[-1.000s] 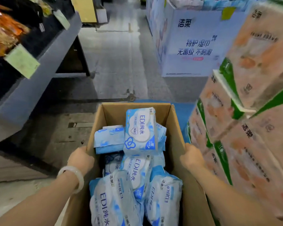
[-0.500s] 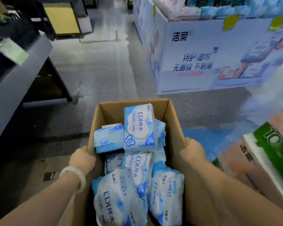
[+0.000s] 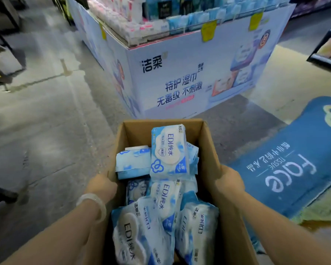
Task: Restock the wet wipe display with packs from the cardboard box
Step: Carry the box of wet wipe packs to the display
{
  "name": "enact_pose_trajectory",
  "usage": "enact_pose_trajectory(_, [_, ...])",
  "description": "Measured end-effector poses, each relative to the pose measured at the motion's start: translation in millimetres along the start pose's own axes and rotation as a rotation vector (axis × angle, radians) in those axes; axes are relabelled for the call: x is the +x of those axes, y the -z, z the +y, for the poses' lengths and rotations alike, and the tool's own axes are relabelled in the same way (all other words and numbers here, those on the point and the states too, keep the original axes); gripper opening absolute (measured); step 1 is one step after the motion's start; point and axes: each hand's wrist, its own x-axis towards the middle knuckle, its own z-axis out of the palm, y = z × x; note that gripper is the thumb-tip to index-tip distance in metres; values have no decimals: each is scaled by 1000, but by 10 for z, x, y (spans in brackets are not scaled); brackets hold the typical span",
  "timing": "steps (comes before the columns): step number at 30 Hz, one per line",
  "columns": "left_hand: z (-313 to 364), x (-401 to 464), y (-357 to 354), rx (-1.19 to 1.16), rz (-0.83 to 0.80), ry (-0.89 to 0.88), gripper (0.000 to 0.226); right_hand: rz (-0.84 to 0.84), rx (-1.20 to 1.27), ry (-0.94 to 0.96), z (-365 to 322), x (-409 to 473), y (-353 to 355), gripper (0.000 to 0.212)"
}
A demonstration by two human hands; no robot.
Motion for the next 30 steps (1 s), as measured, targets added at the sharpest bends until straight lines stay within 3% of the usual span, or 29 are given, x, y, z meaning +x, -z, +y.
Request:
enact_pose_trajectory(4, [764, 906, -200, 34, -71, -84, 27, 60, -68, -40, -175, 993, 190, 8])
enact_pose_trajectory(20, [4118, 3556, -651, 135, -265, -442, 32, 213, 33, -422, -719, 4003, 999, 19])
enact_pose_trajectory(22, [4453, 3775, -723, 71, -279, -476, 26, 245, 58, -465, -742, 4304, 999, 27])
enact_pose_trajectory(26, [4962, 4274, -1021, 52, -299, -459, 24, 293, 102, -541, -774, 4834, 932, 8])
enact_pose_trajectory(30, [5295, 4738, -1447, 145, -299, -515, 16, 297, 153, -587, -662, 5349, 795, 11])
